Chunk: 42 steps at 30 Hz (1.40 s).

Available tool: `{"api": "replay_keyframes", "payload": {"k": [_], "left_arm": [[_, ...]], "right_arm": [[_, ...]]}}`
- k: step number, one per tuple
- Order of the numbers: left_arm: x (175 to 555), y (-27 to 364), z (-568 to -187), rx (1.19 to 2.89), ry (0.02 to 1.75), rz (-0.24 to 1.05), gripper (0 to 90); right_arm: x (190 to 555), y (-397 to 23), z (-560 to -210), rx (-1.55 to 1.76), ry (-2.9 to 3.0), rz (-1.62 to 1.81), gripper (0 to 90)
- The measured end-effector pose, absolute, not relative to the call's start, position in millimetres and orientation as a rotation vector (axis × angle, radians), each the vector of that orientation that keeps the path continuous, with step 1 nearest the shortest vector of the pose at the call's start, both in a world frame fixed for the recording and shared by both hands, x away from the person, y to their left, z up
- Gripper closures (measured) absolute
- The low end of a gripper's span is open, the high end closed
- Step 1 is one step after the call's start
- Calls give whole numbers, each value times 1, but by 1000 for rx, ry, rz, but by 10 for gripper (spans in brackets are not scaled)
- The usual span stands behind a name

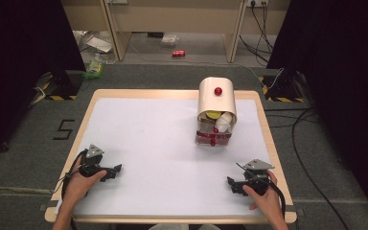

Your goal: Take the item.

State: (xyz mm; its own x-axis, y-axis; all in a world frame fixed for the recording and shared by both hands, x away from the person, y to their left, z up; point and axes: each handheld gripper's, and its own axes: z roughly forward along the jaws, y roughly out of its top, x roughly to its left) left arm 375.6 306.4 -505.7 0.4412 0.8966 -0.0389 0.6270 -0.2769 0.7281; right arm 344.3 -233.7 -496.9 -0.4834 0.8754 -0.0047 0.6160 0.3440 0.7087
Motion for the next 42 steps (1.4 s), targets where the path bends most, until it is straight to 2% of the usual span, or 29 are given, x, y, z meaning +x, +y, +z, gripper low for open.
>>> {"api": "replay_keyframes", "payload": {"k": [2, 3, 9, 11, 20, 42], "left_arm": [[376, 306, -506, 2010, 1275, 504, 12], [376, 306, -506, 2011, 1274, 503, 10], [376, 306, -506, 2012, 1271, 498, 5], [376, 306, -506, 2012, 1271, 498, 5], [376, 306, -506, 2015, 1271, 498, 4], [376, 306, -506, 2013, 1271, 498, 4]], "right_arm": [[344, -234, -497, 1302, 2227, 927, 77], [343, -233, -495, 1295, 2216, 956, 191], [343, -228, -488, 1235, 2204, 1039, 144], [343, -228, -486, 1215, 2200, 1050, 165], [347, -222, -467, 1154, 2160, 1092, 155], [356, -197, -402, 1026, 2108, 1178, 166]]}}
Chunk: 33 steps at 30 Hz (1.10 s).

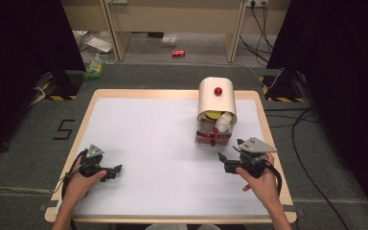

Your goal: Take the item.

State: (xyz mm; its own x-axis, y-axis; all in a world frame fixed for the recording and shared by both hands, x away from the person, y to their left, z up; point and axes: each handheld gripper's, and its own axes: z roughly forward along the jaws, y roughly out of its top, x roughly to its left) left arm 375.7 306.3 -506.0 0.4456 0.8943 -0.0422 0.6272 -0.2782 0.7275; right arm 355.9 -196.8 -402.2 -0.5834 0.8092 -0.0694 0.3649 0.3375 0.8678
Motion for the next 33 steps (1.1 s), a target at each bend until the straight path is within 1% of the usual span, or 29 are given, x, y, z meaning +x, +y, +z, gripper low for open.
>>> {"api": "replay_keyframes", "payload": {"k": [13, 21, 26, 33], "left_arm": [[376, 306, -506, 2011, 1271, 499, 3], [376, 306, -506, 2009, 1272, 498, 3], [376, 306, -506, 2010, 1271, 499, 3], [376, 306, -506, 2009, 1272, 498, 3]], "right_arm": [[367, -185, -380, 996, 2097, 1203, 172], [383, -167, -361, 961, 2078, 1240, 175], [394, -157, -360, 948, 2080, 1229, 174], [403, -153, -365, 945, 2075, 1200, 174]]}}
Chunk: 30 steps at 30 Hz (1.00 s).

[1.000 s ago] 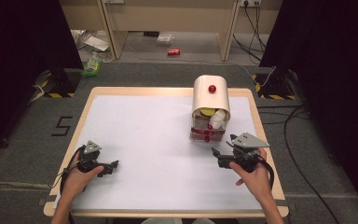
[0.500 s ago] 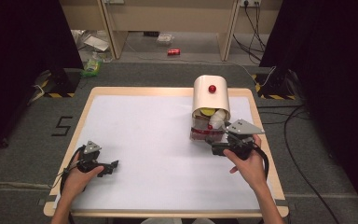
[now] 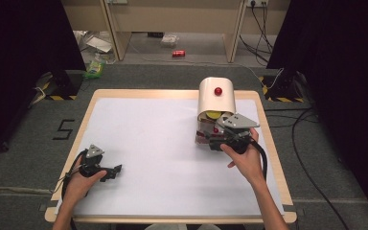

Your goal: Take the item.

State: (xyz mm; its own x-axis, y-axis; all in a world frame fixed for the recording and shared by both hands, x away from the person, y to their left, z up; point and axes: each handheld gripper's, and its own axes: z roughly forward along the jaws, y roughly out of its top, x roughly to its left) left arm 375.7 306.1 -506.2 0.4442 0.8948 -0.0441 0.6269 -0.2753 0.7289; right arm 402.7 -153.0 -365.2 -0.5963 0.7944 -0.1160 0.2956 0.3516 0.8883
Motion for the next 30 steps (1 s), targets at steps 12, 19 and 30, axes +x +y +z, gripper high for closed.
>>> {"api": "replay_keyframes", "payload": {"k": [12, 19, 30], "left_arm": [[376, 306, -506, 2009, 1272, 498, 4], [376, 306, -506, 2008, 1272, 497, 4], [376, 307, -506, 2007, 1271, 496, 4]], "right_arm": [[412, -153, -374, 937, 2103, 1153, 180], [408, -153, -373, 929, 2133, 1134, 182], [391, -156, -374, 913, 2159, 1159, 183]]}}
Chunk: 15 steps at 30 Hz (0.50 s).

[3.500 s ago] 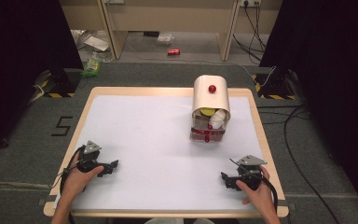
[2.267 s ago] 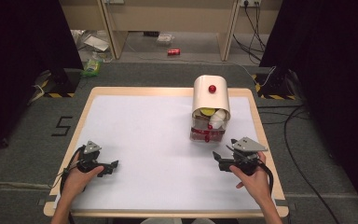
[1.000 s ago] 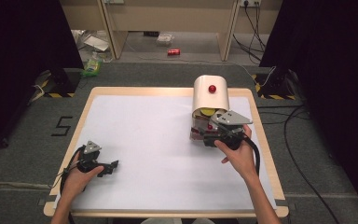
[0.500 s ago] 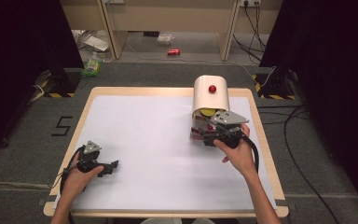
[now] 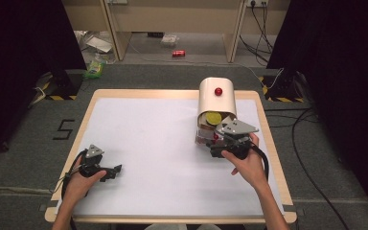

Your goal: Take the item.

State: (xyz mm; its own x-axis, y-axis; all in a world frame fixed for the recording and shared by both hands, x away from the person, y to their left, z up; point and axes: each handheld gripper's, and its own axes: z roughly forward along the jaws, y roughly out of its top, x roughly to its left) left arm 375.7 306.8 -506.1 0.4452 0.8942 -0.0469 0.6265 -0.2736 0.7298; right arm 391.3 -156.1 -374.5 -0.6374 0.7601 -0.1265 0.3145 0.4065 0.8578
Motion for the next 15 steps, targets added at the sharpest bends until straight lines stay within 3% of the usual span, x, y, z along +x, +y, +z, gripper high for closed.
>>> {"api": "replay_keyframes", "payload": {"k": [15], "left_arm": [[376, 307, -506, 2008, 1271, 496, 4]], "right_arm": [[374, -156, -379, 897, 2156, 1161, 183]]}}
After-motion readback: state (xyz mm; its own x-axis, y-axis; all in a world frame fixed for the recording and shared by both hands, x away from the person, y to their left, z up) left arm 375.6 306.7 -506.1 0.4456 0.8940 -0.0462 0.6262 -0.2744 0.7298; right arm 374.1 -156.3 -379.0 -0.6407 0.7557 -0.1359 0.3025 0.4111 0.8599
